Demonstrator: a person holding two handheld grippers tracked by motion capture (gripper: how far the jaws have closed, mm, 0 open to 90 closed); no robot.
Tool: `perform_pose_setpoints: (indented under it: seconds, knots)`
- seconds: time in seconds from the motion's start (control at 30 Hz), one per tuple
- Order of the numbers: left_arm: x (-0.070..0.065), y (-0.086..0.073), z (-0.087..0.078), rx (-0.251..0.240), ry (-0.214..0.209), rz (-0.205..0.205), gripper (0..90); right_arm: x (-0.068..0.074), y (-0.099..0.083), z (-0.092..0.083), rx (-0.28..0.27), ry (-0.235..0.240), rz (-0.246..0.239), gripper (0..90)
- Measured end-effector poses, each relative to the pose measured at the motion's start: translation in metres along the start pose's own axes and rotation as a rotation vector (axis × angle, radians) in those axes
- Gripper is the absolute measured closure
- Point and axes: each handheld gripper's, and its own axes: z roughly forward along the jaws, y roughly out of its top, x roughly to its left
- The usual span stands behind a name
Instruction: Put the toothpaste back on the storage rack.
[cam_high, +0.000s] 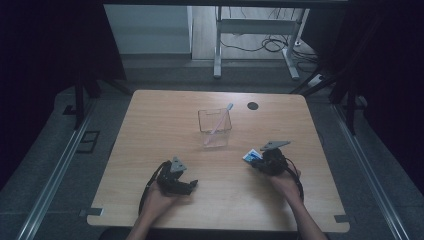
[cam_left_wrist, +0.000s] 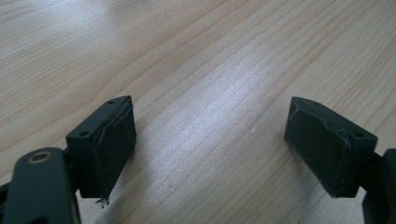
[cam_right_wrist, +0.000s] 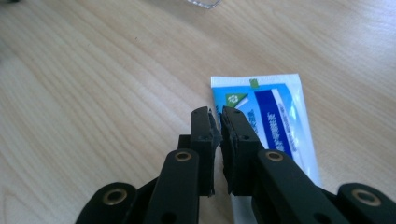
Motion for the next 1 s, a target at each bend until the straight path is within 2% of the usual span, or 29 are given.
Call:
perform_pose_setpoints:
  seconds: [0.2,0.43,0.53,0.63,0.77,0.9,1.0]
  knots:
    - [0.0,0.0,0.0,0.0,0.0,0.0,16.6,-0.009,0.008,0.002,0.002,-0.018,0.017,80.7]
    - [0.0,0.0,0.0,0.0,0.0,0.0,16.6,-0.018,0.009,0.003,-0.001,-0.031,0.036,80.7]
    - [0.0,0.0,0.0,0.0,0.0,0.0,16.6,-0.016,0.009,0.002,0.0,-0.016,0.038,80.2]
    - [0.0,0.0,0.0,0.0,0.0,0.0,16.6,-0.009,0.008,0.0,-0.006,0.025,0.031,80.3]
    - [0.0,0.0,0.0,0.0,0.0,0.0,16.6,-0.001,0.005,0.003,0.016,0.052,0.012,81.0]
    - [0.0,0.0,0.0,0.0,0.0,0.0,16.6,-0.005,0.0,0.008,0.026,0.057,0.032,81.9]
    - [0.0,0.0,0.0,0.0,0.0,0.0,16.6,-0.007,0.002,0.009,0.024,0.032,0.029,81.8]
